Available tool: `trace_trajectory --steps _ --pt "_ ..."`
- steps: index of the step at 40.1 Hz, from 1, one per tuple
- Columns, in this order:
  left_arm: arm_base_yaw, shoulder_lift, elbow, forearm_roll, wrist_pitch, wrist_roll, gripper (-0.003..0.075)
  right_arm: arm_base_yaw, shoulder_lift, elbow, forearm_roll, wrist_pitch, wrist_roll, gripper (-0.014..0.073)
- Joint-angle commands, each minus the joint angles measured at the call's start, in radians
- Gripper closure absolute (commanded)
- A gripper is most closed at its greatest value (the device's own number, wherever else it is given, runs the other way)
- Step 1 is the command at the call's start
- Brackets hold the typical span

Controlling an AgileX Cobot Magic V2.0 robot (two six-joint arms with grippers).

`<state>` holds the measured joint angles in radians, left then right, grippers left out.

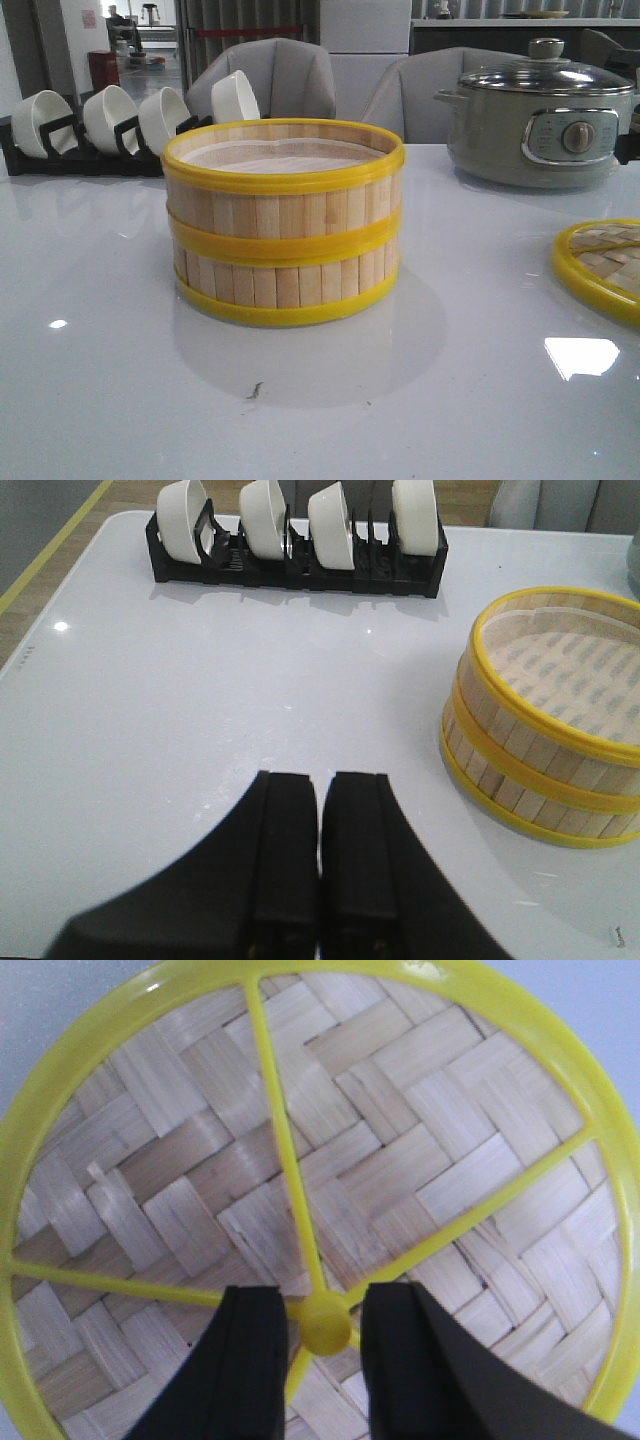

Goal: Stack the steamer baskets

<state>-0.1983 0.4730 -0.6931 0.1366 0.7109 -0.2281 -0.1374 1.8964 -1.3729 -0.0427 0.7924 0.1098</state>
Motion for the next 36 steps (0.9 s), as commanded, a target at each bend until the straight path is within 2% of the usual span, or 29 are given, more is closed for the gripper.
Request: trace_trajectory --steps 1,36 --pt "0.001 0.005 -0.029 -0.001 -0.086 -0.009 0.0624 -0.003 -0.055 -0.024 -0.002 -0.02 -0.006 0.0277" --pt "0.001 0.005 -0.029 -0.001 -0.086 -0.009 0.0624 -0.003 -0.054 -0.024 0.026 -0.014 -0.006 0.0277"
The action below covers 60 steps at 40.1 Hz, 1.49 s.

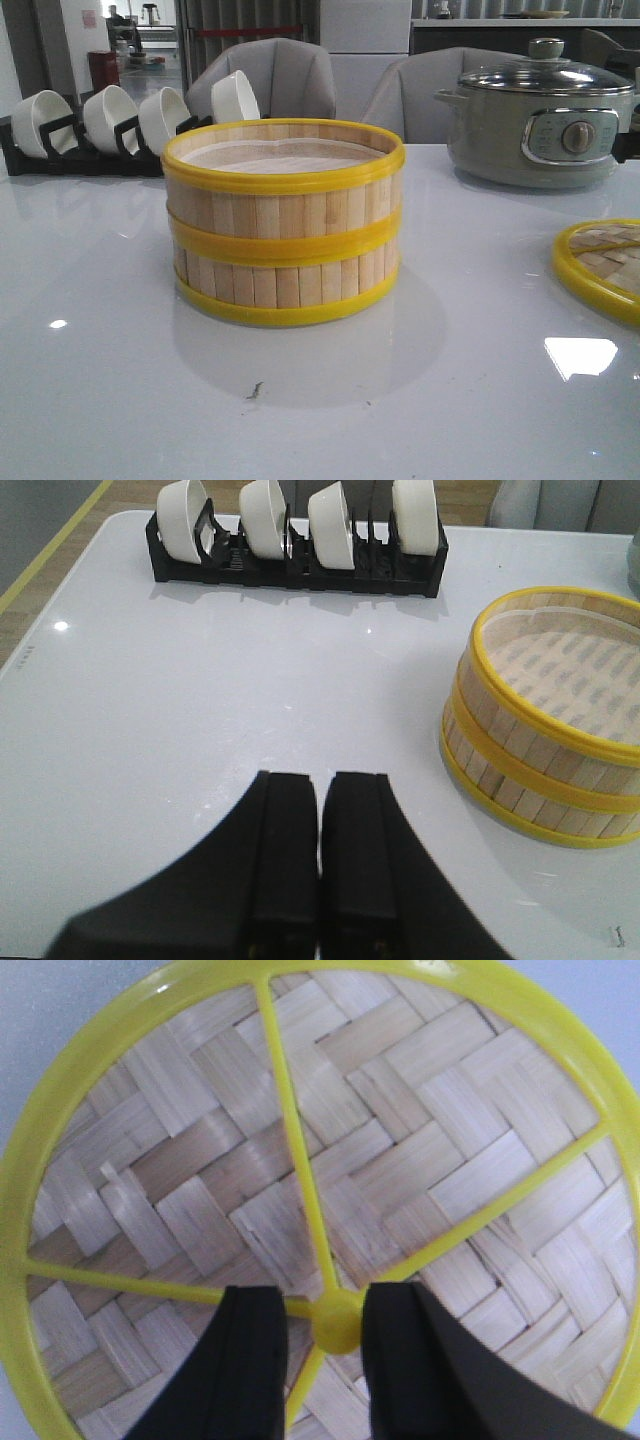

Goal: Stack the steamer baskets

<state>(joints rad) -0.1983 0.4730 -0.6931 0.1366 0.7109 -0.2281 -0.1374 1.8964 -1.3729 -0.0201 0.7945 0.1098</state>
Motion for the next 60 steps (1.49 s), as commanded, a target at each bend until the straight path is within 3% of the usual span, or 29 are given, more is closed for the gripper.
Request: trace_trajectory --steps 1,33,38,44,60 --pt "0.001 0.005 -0.029 -0.001 -0.086 -0.009 0.0624 -0.003 -0.054 -0.024 0.004 -0.016 -0.006 0.0277" --pt "0.001 0.005 -0.029 -0.001 -0.086 -0.009 0.0624 -0.003 -0.034 -0.024 0.004 0.005 -0.006 0.0279" --pt "0.001 0.005 -0.029 -0.001 -0.086 -0.009 0.0624 -0.003 -0.034 -0.024 0.004 0.005 -0.006 0.037" --pt "0.001 0.005 -0.029 -0.001 -0.086 -0.009 0.0624 -0.003 -0.034 -0.024 0.004 0.007 -0.006 0.0554" --pt "0.001 0.005 -0.029 -0.001 -0.086 -0.009 0.0624 0.06 -0.1 -0.033 0.003 -0.001 -0.006 0.054"
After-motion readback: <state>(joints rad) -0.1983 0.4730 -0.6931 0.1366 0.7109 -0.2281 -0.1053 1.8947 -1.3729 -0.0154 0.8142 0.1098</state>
